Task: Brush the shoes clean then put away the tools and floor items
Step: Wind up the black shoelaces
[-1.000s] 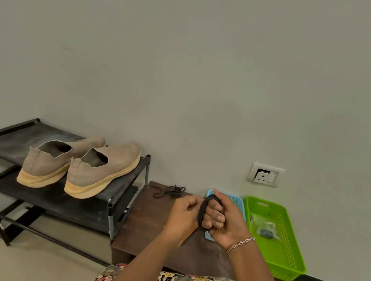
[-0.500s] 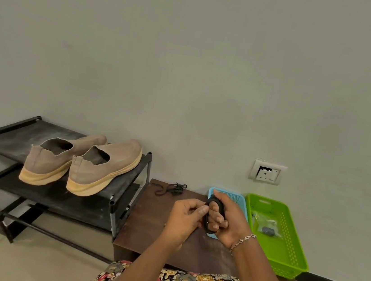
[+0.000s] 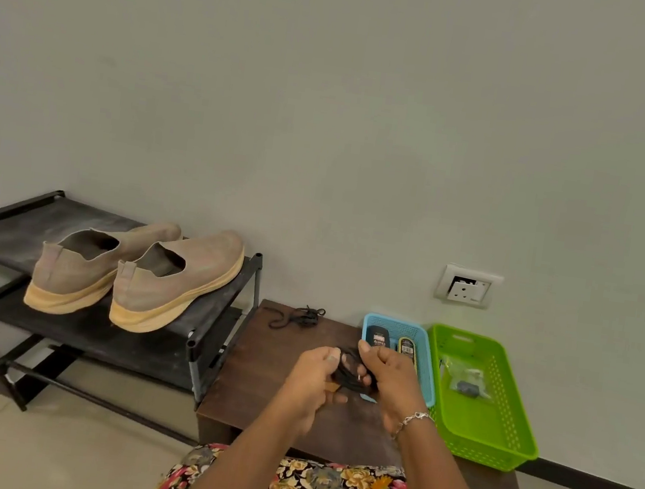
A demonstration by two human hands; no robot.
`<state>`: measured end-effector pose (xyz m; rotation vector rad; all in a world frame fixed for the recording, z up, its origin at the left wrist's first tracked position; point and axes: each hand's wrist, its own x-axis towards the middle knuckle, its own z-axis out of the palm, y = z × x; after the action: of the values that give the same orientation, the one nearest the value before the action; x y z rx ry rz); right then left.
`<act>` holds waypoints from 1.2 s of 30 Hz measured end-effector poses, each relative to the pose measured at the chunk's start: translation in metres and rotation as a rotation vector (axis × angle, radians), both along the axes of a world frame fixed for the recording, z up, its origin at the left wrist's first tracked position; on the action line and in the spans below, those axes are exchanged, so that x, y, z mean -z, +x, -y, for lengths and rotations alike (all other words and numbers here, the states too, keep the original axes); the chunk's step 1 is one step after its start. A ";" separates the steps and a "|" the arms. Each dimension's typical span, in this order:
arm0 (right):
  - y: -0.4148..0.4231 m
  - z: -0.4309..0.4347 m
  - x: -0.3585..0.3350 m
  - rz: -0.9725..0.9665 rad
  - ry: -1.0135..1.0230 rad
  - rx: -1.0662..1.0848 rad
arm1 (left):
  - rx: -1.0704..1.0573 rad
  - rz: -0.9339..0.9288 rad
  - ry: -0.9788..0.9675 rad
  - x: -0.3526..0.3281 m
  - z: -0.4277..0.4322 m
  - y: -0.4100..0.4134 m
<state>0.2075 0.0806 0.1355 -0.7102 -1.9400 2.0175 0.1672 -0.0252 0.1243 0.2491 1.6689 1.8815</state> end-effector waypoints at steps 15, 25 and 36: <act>-0.013 -0.057 0.113 0.342 0.089 0.019 | 0.084 0.272 -0.248 0.083 -0.049 -0.038; -0.039 -0.086 0.188 0.715 0.120 0.118 | 0.069 0.281 -0.448 0.136 -0.046 -0.059; -0.040 -0.090 0.169 0.959 0.822 -0.277 | -0.157 0.118 -0.355 0.158 -0.026 -0.081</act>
<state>0.1677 0.1706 -0.0332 -1.3305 -3.1849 0.7389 0.0857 0.0005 -0.0337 -0.1388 1.9466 1.6322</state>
